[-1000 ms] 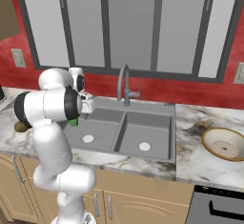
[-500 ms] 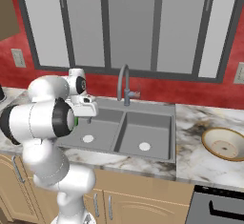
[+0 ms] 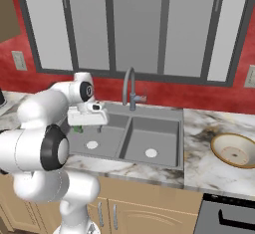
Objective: Remove the potato and carrot from the sink. Then move the bowl and cup from the counter to the sink for washing.
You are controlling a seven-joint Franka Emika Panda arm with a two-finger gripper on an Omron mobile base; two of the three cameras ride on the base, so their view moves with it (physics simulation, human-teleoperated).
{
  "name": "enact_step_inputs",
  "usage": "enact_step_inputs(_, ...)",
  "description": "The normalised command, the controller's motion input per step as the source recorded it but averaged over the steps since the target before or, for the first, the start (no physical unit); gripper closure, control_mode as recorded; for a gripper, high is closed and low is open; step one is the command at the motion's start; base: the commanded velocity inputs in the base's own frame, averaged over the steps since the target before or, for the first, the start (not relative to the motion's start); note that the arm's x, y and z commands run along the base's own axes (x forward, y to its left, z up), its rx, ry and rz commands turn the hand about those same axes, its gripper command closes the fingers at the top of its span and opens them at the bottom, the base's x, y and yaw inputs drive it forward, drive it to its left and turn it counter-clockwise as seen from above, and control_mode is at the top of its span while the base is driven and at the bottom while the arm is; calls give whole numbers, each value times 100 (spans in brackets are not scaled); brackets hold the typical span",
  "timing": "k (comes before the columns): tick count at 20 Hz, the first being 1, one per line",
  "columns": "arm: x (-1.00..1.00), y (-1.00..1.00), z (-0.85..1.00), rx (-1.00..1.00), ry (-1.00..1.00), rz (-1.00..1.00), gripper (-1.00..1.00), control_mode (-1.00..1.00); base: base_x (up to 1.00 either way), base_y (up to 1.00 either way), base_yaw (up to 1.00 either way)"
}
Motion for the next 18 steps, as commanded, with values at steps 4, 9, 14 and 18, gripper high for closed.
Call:
enact_step_inputs(4,-36,-41,25,0,0,3,-100,-100,0,0,0)
enact_step_inputs(9,-31,-43,21,0,0,0,-100,-100,0,0,0)
enact_step_inputs(14,-15,-45,13,0,0,0,-100,-100,0,0,0)
enact_step_inputs(18,-4,-47,3,-1,-3,0,-100,-100,0,0,0)
